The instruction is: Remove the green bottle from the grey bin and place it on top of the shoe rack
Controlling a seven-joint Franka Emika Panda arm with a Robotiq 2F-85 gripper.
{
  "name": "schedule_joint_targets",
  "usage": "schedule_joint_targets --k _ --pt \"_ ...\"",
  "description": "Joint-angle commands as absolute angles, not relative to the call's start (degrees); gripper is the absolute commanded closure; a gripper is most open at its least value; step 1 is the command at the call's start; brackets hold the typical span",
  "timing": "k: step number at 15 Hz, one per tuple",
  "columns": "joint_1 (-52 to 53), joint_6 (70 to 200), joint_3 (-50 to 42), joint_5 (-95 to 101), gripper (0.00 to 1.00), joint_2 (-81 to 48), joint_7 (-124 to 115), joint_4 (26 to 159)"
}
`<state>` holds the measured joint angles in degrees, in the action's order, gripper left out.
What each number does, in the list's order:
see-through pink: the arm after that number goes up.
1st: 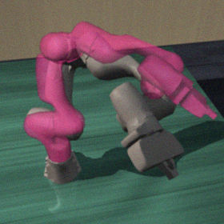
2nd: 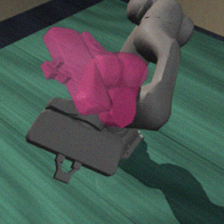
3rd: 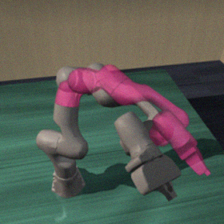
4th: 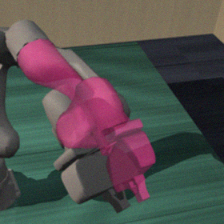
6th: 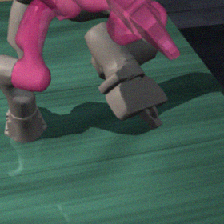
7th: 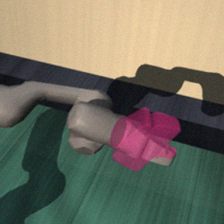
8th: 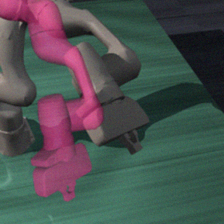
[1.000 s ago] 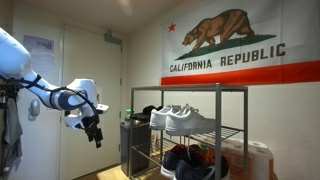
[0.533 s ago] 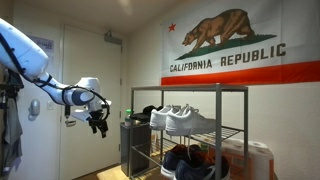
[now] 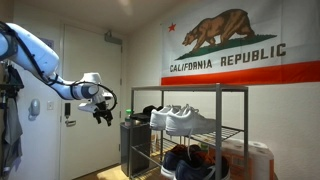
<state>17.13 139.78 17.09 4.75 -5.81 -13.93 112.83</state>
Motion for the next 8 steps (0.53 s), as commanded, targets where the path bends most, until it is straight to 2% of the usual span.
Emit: schedule_joint_targets --k 1,8 --pt "18.82 138.95 15.97 10.73 0.0 -9.74 -18.49 105.65" --pt "22.71 144.06 11.75 24.62 0.0 -15.87 -27.89 96.77"
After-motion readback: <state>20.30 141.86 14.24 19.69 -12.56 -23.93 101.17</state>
